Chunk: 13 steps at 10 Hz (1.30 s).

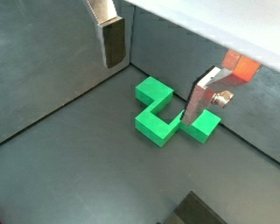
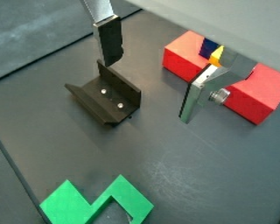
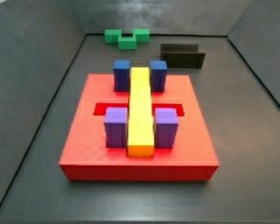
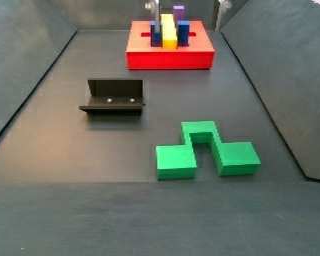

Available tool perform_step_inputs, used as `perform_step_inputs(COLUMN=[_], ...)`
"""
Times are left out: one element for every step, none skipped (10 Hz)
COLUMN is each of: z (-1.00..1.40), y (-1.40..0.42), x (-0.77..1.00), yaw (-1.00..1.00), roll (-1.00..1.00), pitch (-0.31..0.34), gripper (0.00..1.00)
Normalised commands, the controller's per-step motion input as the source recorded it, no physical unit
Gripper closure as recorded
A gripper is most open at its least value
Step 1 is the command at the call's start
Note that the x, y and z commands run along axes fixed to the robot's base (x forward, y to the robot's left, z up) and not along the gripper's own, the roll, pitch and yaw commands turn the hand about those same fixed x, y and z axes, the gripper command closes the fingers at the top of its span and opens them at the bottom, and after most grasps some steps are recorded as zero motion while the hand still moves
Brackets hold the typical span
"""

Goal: Pick up the green object. Move up. Place the green object on the fixture. Regrasp the green object. Move to above the board. Insert the green object.
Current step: Pick up the green object.

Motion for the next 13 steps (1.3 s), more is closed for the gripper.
perform_step_inputs(z=[0.0, 0.0, -0.11, 0.0, -0.15, -0.21, -0.19, -0.25, -0.57, -0.71, -0.78, -0.71, -0.47], y=[-0.02, 0.0, 0.52, 0.91, 0.87, 0.89, 0.96, 0.9, 0.39, 0.18, 0.01, 0.03, 0.0], x=[0.0, -0.07, -0.05, 0.0, -0.01, 0.0, 0.0, 0.0, 0.0, 0.03, 0.15, 0.13, 0.12], yaw=[0.0, 0.0, -0.07, 0.12, 0.24, 0.19, 0.08, 0.01, 0.13, 0.29, 0.42, 0.46, 0.5], roll=[0.0, 0.0, 0.0, -0.09, 0.0, 0.01, 0.01, -0.02, 0.03, 0.0, 0.0, 0.0, 0.0], pitch=[0.0, 0.0, -0.06, -0.011, 0.007, 0.127, 0.174, 0.18, 0.104, 0.003, 0.0, -0.03, -0.077], gripper=[0.0, 0.0, 0.0, 0.0, 0.0, 0.0, 0.0, 0.0, 0.0, 0.0, 0.0, 0.0, 0.0])
